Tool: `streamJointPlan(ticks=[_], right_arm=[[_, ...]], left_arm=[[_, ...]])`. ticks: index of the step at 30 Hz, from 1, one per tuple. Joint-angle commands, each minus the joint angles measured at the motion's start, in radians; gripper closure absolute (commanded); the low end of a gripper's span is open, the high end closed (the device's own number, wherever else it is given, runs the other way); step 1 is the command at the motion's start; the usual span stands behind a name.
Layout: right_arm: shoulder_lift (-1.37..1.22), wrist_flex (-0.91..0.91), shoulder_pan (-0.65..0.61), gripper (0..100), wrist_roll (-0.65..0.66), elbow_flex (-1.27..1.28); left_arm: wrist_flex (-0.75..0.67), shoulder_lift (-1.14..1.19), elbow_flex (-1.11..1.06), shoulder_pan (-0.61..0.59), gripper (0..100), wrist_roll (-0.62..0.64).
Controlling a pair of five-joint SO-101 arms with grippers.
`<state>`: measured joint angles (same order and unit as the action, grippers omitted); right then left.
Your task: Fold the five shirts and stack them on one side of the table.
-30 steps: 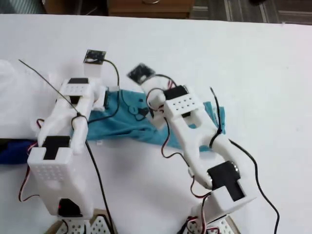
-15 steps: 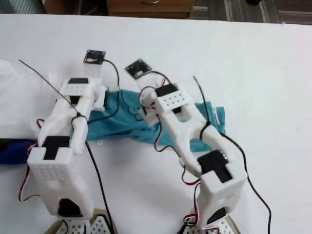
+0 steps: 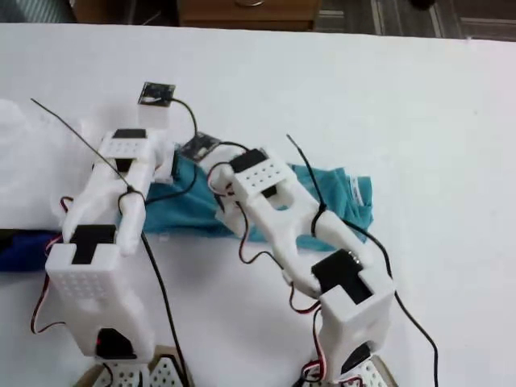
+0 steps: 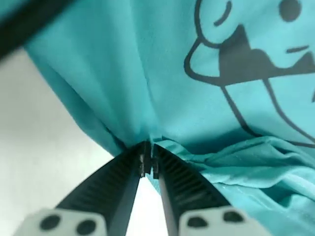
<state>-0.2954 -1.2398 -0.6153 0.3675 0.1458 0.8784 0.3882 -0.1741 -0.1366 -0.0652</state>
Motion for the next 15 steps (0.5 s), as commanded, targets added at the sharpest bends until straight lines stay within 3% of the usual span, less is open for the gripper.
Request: streamJointPlan(ticks=[1, 7, 15], right_arm=[[0.042, -0.036, 0.012, 97.9, 0.008, -0.066], [0.189, -0.096, 0.13, 97.9, 0.008, -0.164], [0.262, -0.107, 0.533, 97.8, 0.003, 0.006]], left_arm=[[-0.023, 0.002, 0.031, 0.008, 96, 0.008], [-0.023, 0.002, 0.031, 0.008, 96, 0.008], [-0.023, 0.002, 0.031, 0.008, 96, 0.008]])
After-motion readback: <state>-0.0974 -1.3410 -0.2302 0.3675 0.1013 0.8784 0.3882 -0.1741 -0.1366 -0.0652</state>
